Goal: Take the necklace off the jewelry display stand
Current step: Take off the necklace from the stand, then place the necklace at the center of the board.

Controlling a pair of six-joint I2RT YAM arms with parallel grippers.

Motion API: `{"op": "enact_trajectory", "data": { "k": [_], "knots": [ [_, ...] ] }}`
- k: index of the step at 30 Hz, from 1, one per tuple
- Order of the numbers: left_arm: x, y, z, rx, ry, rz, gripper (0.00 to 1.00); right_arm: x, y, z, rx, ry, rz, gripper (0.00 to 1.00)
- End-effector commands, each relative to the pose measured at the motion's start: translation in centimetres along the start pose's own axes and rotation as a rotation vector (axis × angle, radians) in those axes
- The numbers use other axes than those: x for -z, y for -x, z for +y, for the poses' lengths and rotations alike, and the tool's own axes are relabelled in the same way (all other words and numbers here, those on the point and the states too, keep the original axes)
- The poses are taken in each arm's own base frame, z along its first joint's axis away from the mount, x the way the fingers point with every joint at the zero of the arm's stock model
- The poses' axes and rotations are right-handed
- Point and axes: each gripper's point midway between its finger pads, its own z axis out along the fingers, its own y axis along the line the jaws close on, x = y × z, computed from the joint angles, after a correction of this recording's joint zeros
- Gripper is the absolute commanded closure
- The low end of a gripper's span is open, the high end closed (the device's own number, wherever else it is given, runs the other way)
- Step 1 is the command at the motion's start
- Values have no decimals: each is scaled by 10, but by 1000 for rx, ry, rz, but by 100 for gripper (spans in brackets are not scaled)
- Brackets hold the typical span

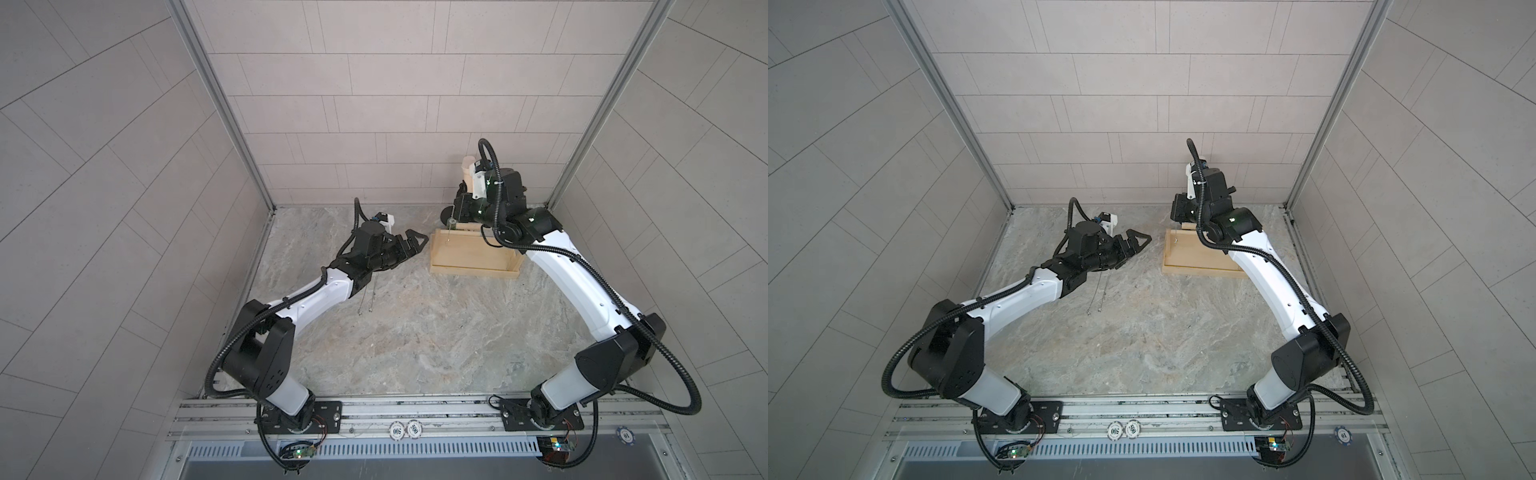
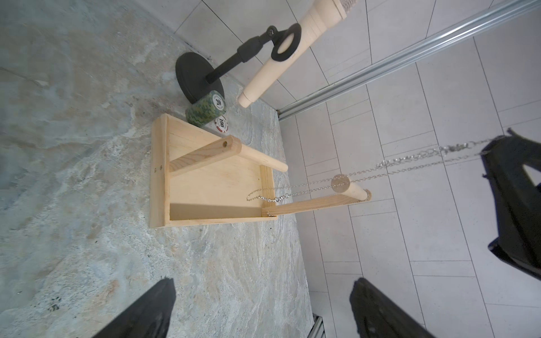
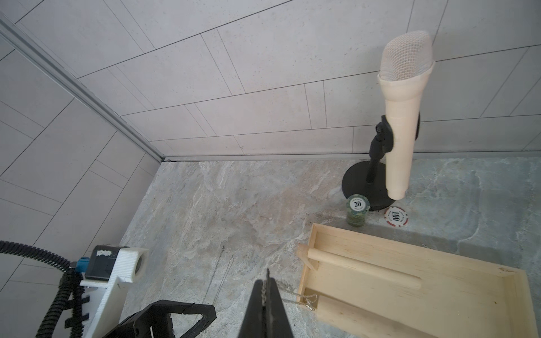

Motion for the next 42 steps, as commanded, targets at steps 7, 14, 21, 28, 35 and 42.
{"op": "enact_trajectory", "data": {
  "k": [7, 14, 21, 28, 35, 42],
  "knots": [
    [25, 25, 0, 85, -72, -91, 0, -7, 3, 37, 9, 62, -3, 100],
    [38, 34, 12, 127, -81, -129, 0, -15, 1, 66, 24, 110, 9, 100],
    [48, 39, 23, 160, -78, -160, 0, -21, -3, 87, 38, 141, 21, 100],
    [62, 48, 34, 203, -84, -205, 0, -28, -11, 107, 34, 181, 41, 100],
    [78, 54, 53, 259, -74, -253, 0, -37, -22, 122, 37, 204, 62, 100],
    [86, 52, 71, 329, -78, -286, 0, -46, -31, 129, 11, 223, 85, 100]
  ]
}}
